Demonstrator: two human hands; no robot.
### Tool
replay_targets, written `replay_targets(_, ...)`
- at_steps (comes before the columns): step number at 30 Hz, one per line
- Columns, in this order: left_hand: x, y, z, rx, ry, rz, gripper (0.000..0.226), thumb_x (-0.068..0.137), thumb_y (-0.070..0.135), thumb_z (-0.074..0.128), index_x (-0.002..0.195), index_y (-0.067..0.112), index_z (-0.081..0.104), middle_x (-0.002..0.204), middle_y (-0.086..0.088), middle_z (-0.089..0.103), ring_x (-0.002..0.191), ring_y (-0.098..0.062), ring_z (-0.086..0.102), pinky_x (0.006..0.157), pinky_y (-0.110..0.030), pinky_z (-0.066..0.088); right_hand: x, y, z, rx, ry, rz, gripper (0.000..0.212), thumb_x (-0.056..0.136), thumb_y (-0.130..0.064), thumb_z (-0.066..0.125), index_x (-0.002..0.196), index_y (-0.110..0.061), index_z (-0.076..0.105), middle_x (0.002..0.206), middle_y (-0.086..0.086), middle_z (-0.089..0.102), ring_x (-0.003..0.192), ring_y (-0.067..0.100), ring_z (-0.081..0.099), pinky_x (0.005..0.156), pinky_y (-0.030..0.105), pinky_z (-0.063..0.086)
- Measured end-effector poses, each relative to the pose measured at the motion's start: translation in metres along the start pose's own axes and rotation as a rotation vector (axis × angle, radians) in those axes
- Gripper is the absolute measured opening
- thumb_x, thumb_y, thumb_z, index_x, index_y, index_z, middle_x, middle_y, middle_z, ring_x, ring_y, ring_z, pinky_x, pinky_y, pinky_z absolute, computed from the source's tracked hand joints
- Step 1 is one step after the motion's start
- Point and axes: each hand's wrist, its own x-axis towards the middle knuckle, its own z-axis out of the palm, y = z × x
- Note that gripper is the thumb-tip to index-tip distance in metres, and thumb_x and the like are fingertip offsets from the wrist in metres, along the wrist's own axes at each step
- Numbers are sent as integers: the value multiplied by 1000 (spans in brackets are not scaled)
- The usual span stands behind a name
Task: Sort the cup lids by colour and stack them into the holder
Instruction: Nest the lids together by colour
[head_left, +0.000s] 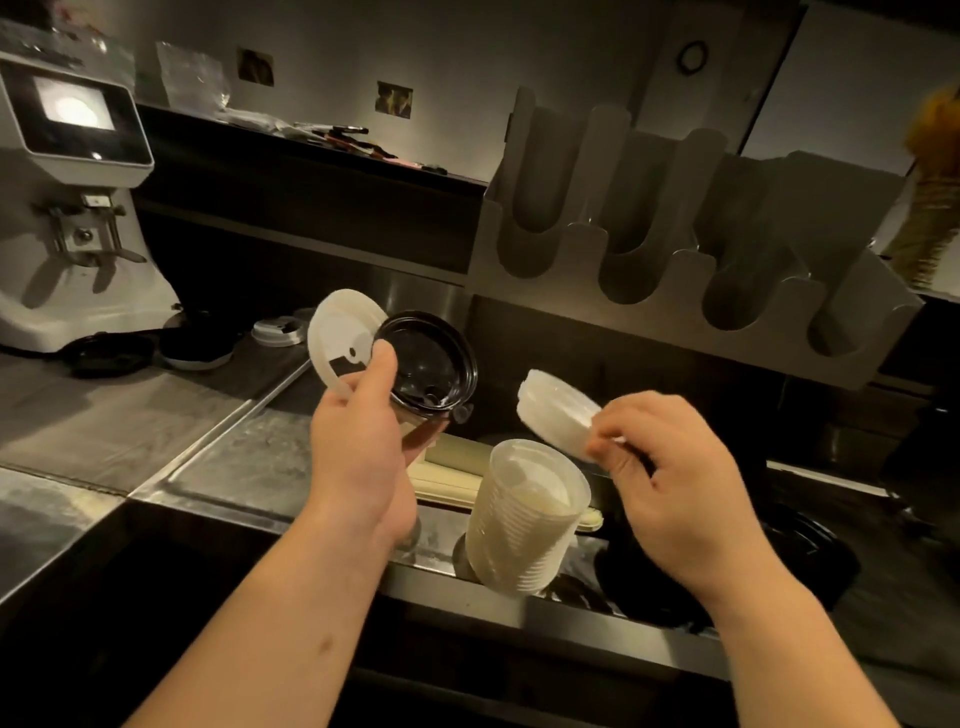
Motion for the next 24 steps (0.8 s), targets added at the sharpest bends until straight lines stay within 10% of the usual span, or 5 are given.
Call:
replay_targets(8,3,-10,-12,-22,59,6,17,102,36,55,108,22,61,117,-4,69,105,-22,68,84,-40,60,-14,3,7,-56,-435,49,6,95,-39,61,98,-36,65,129,-25,51,134,-6,33,113,16,28)
replay_targets(24,-14,2,-16,-50,-49,32,51,81,52,58,124,26,63,123,-4,70,116,-26,66,90,-44,57,16,-26,49,-96,-542,147,57,100,-61,29,154,-41,29,160,-19,30,149,5,23,124,34,20)
